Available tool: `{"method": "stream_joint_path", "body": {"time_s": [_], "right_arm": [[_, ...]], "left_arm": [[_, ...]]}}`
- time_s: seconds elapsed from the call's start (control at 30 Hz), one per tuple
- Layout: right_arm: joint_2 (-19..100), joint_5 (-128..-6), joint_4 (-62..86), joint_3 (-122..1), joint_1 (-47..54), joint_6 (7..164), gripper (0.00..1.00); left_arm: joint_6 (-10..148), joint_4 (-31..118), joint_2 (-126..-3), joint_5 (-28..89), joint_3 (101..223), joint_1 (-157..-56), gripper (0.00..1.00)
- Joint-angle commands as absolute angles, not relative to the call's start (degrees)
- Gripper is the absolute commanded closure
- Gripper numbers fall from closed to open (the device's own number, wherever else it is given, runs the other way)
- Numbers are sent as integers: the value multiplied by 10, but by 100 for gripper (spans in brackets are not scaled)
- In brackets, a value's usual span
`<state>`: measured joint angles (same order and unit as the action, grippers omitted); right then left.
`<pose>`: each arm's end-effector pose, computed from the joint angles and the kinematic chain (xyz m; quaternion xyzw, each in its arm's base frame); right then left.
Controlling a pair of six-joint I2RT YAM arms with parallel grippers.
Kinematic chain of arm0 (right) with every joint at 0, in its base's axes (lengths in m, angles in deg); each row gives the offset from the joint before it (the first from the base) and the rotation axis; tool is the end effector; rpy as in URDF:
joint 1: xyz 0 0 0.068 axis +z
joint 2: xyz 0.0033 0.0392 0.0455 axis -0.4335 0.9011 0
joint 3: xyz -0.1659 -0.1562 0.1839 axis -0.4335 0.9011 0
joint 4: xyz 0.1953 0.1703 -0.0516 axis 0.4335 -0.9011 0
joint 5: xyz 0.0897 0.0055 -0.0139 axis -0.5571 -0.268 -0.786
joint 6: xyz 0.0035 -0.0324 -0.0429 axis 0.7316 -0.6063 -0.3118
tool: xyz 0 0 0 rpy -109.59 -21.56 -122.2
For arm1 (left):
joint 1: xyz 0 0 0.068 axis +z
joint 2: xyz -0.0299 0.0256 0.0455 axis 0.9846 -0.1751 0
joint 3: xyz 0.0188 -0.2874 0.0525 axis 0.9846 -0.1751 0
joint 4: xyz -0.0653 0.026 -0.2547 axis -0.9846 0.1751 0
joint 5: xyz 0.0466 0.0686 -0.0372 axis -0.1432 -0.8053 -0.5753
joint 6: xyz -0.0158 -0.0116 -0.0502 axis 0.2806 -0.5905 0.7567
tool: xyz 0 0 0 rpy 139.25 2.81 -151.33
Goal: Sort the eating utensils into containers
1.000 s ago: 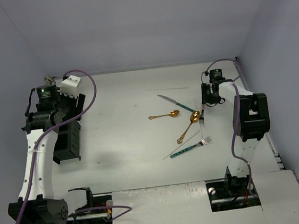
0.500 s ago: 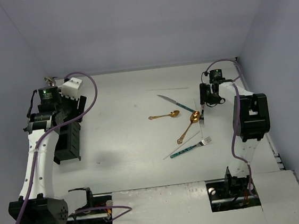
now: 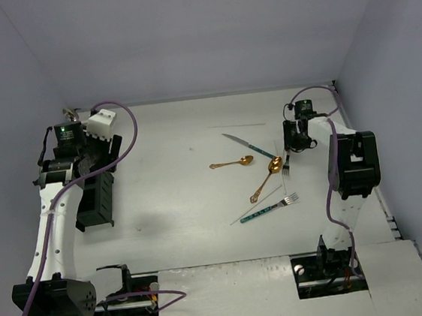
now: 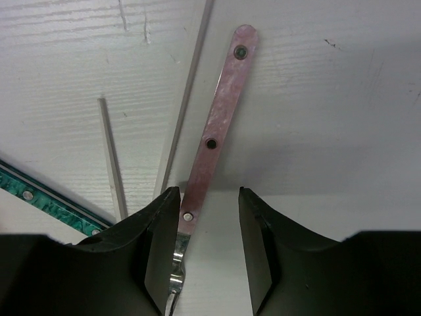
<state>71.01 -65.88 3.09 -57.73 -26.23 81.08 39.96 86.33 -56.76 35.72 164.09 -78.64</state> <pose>0.4272 -0.0003 0.1894 0.0057 0.9336 0.0564 0.3539 0.2398 -0.0028 0.4051 0.1771 0.8601 -0.0259 0.4777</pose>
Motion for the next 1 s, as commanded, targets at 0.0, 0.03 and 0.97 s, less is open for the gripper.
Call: {"method": "stream_joint_path", "body": {"time_s": [0.0,0.03,0.97], "right_arm": [[709,-634,27,-574,-260,803,62],[709,-634,26,-574,-260,803,63],[545,-964,-36,-702,-187,865,100]], "left_arm": [[395,831,-557,354,1654,-785,41],[395,831,-558,354,1653,-785,41],[214,777,-587,579,1720,-852,42]]}}
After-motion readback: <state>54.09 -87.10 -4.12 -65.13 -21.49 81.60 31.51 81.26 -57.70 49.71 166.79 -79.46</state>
